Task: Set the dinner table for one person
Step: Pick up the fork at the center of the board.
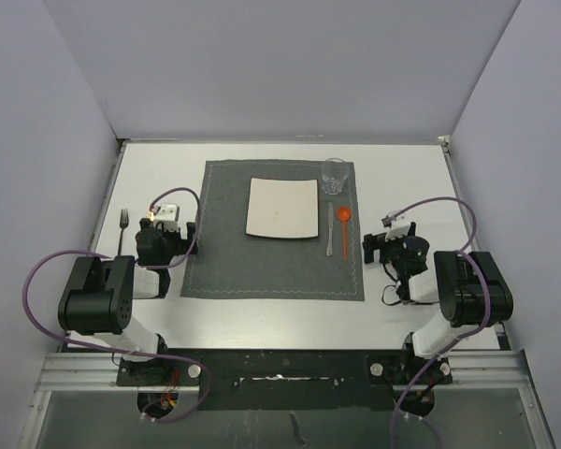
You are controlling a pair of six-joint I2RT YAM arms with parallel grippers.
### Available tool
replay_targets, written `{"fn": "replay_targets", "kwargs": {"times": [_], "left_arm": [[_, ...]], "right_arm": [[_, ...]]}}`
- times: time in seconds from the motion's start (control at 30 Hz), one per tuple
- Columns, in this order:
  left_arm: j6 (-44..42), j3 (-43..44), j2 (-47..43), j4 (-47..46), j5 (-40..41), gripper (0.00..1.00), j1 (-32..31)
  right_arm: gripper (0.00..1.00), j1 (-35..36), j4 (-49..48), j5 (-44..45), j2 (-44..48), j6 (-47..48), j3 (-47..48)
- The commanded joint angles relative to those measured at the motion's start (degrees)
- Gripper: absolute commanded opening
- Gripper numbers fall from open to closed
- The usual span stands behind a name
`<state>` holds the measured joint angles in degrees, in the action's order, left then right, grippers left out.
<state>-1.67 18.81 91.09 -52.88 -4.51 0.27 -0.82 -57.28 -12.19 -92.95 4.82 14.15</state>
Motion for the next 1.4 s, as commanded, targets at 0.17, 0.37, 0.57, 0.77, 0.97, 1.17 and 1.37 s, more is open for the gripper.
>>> {"fn": "replay_targets", "kwargs": {"times": [0.17,0.37,0.57,0.77,0.97,1.17,1.37], "left_arm": [[0.73,1.58,0.84,-2.22,0.21,0.98,0.34],[0.71,1.58,0.84,-2.22,0.21,0.98,0.33],[0.71,1.58,0.84,-2.22,0.21,0.98,0.34],[0.71,1.58,0.80,-2.25,0.21,0.98,0.34],[0.71,1.56,0.84,-2.24,0.23,0.98,0.34],[0.70,1.58,0.84,-2.24,0.21,0.98,0.30],[0.70,1.60,0.78,-2.19,0.01,0.98,0.34]], "right_arm": [[0.98,-0.50,0.85,-1.51,0.17,0.17,6.07],[0.98,-0.56,4.26,-1.26,-0.13,-0.08,7.90],[0.98,-0.55,4.37,-1.26,-0.13,-0.08,8.00],[0.98,-0.63,4.37,-1.26,-0.14,-0.10,7.99],[0.98,-0.56,4.37,-1.26,-0.14,-0.11,8.00],[0.98,-0.59,4.37,-1.26,-0.13,-0.13,7.99],[0.98,-0.60,4.39,-1.26,-0.13,-0.07,8.02]]}}
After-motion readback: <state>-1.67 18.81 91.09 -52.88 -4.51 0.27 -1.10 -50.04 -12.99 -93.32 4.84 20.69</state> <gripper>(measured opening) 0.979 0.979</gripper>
